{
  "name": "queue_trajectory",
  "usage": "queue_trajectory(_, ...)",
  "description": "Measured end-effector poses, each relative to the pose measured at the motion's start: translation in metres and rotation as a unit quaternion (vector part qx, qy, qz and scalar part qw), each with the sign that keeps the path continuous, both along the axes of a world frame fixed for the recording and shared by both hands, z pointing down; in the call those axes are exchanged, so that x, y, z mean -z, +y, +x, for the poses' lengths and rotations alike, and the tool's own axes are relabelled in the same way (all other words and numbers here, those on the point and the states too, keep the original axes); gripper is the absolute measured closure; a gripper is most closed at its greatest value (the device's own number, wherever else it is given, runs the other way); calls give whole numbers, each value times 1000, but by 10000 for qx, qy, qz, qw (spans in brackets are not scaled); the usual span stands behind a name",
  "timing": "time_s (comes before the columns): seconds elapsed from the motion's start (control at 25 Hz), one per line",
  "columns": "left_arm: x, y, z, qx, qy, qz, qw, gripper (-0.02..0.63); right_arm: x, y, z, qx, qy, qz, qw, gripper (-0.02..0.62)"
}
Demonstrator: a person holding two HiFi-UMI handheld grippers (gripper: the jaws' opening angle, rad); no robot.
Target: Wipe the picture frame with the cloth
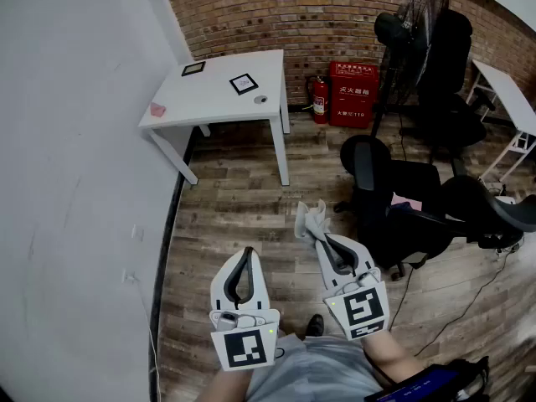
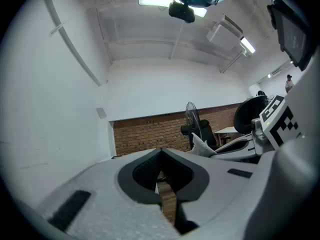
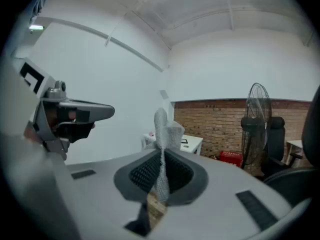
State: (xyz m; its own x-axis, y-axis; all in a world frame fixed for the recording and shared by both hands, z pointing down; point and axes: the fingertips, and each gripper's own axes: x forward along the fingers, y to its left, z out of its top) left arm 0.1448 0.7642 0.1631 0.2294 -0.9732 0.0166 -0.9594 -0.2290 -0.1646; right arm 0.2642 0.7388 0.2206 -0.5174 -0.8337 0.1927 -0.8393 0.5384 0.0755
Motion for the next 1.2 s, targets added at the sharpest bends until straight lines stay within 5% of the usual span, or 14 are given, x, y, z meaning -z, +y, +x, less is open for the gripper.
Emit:
queue_trajectory(0.68, -20, -18, 3, 91, 82, -248, 9996, 597, -14, -17, 4, 180, -54, -133, 9997, 571)
queue_trajectory(1.2, -50, -150, -64, 189, 240, -555, 9980, 597, -54, -140, -50, 218, 87, -534, 9983, 571)
